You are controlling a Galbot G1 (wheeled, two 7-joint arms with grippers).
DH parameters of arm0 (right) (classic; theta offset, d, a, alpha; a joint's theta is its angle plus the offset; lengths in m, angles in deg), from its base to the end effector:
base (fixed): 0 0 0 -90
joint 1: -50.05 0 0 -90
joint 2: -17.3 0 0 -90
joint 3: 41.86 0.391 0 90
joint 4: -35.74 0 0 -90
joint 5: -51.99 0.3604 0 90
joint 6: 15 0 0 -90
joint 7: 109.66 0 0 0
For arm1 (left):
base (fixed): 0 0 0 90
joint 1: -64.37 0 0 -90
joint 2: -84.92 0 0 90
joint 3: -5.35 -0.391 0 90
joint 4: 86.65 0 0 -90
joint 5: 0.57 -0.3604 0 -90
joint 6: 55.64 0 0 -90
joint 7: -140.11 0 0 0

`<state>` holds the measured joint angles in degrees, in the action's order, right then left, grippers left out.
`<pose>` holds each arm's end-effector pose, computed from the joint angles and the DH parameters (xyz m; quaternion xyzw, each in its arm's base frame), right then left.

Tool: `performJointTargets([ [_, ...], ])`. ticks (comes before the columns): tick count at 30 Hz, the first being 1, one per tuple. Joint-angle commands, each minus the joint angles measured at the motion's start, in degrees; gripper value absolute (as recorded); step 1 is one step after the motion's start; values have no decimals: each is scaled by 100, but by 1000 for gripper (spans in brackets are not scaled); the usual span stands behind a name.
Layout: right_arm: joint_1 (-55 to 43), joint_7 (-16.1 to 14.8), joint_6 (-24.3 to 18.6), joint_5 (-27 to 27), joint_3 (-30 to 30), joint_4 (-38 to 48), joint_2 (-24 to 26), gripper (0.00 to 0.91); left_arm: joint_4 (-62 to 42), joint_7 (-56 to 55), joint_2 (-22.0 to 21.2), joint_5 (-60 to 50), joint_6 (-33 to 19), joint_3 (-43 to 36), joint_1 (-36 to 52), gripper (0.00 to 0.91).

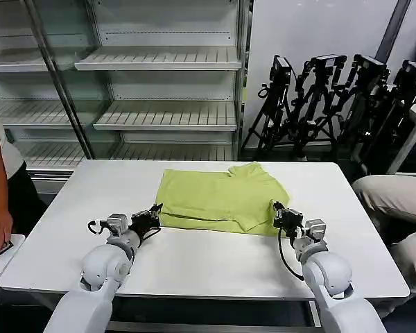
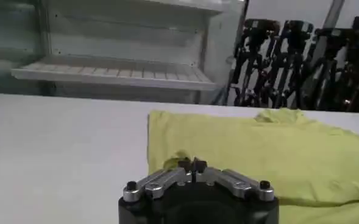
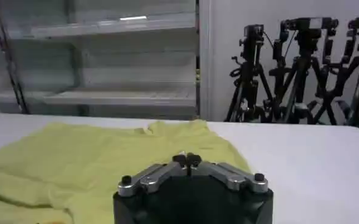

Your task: Fold and organize the clothes.

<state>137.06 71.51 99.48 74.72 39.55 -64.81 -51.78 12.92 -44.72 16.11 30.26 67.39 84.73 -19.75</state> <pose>0.3667 -0.0666 -0.3038 0.0956 -0.9871 0.0039 0.1287 0.3815 0.0586 -0.2948 -0.1019 -0.9737 0.0377 0.2004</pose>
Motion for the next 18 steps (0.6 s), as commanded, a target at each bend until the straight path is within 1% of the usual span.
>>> performJointTargets([
  [1,-156,23,-71,-184,16,272,-40,907,-544,-110,-19,-53,-17,17,342,907],
  [4,56,72,-49,-173,164,12,35,907,-221,-158,63,-12,-2,92,205,907],
  [5,158,46,-45,-146,221,-87,87,907,-99,-187,113,40,-1,122,140,907],
  [7,541,25,68,74,332,-454,228,907,247,-281,203,196,6,185,-86,907],
  [10,971,48,144,118,437,-784,371,907,553,-296,330,242,11,200,-431,907],
  [12,1207,130,253,125,538,-1011,431,907,683,-301,388,214,19,131,-627,907],
  [14,1368,282,395,110,596,-1160,442,907,668,-321,418,110,20,34,-739,907],
  [18,1513,447,512,-122,600,-1063,411,907,513,-371,391,-143,26,-84,-764,907],
])
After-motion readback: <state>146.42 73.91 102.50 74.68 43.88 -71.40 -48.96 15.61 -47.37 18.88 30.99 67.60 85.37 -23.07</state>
